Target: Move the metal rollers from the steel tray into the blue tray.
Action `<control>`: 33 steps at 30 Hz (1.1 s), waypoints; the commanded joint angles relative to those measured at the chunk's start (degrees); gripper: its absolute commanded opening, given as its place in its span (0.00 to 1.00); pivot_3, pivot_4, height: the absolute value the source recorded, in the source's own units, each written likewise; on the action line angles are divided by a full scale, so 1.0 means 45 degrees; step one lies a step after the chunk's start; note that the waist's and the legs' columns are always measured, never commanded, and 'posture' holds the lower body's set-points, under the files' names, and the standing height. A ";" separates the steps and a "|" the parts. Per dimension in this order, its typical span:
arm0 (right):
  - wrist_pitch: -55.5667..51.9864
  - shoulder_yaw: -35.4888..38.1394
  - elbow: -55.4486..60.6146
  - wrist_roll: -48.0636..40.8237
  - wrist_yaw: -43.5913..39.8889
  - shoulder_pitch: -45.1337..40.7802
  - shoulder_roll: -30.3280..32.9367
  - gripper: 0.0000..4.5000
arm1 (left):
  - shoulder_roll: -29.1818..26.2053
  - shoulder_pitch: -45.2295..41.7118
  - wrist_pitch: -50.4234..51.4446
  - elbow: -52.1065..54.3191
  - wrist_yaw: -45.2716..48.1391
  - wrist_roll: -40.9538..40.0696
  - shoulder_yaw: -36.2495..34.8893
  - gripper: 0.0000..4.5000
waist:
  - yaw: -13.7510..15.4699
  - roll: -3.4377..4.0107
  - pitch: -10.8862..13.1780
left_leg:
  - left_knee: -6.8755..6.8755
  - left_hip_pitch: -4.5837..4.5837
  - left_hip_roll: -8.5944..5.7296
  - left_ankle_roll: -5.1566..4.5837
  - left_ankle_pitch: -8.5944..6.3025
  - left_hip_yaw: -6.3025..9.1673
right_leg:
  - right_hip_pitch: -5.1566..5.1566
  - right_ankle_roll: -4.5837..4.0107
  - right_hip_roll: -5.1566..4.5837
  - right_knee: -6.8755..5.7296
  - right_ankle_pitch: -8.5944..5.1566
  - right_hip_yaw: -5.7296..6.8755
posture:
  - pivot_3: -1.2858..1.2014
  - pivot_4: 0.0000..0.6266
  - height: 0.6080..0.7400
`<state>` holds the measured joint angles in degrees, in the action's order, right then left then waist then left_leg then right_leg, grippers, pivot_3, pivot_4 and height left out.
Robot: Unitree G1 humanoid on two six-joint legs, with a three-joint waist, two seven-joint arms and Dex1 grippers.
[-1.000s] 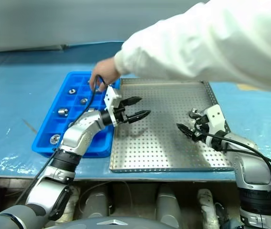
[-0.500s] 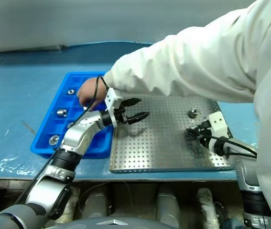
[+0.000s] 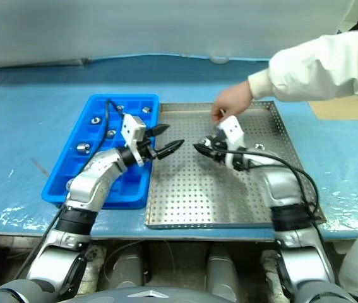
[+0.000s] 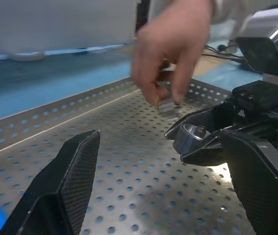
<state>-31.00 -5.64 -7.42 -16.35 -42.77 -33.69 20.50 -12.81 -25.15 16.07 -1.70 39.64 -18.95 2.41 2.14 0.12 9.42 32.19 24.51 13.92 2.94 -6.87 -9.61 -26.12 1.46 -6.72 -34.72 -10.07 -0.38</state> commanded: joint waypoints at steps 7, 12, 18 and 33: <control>0.3216 -0.0852 -0.4996 0.0684 -0.1664 -0.3720 -0.2370 0.37 | -0.0881 0.2337 0.0857 0.3684 -0.2507 -0.0063 -0.1783 0.90 | 0.0875 -0.0003 0.0002 | -0.0005 0.0084 0.0017 0.0002 0.0001 0.0033 | -0.0039 -0.0027 0.0000 0.0005 -0.0013 0.0068 | 0.65 0.24 1.00; 0.4465 -0.1042 -0.7398 0.1206 -0.2175 -0.4877 -0.3428 0.37 | -0.1163 0.3514 0.1239 0.5068 -0.3629 0.0141 -0.2484 0.90 | 0.1401 -0.0002 0.0003 | -0.0004 0.0116 0.0019 0.0003 0.0000 0.0068 | -0.0045 -0.0039 -0.0001 0.0005 -0.0021 0.0100 | 0.69 0.24 1.00; 0.5662 -0.1053 -0.9366 0.1817 -0.2622 -0.5612 -0.4165 0.37 | -0.1503 0.4696 0.1680 0.5972 -0.4216 0.0190 -0.2747 0.90 | 0.1889 0.0000 0.0004 | -0.0002 0.0132 0.0021 0.0015 0.0004 0.0144 | -0.0032 -0.0041 0.0002 -0.0013 -0.0023 0.0146 | 0.72 0.24 1.00; 0.6701 0.0140 -1.0467 0.2231 -0.1616 -0.5894 -0.3087 0.88 | -0.1212 0.3533 0.1447 0.5261 -0.3630 -0.0300 -0.1701 0.90 | 0.2878 0.0018 0.0013 | 0.0001 0.0156 0.0018 0.0045 0.0019 0.0229 | -0.0020 -0.0047 0.0019 -0.0041 -0.0026 0.0177 | 0.66 0.24 1.00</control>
<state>-1.47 -6.87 -57.11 -5.50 -50.37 -60.67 5.32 -18.17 -8.03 24.08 22.09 22.14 -19.31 -5.74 15.09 0.20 9.48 32.22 25.19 14.00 3.16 -6.78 -8.58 -26.19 1.25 -6.63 -34.92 -10.18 0.40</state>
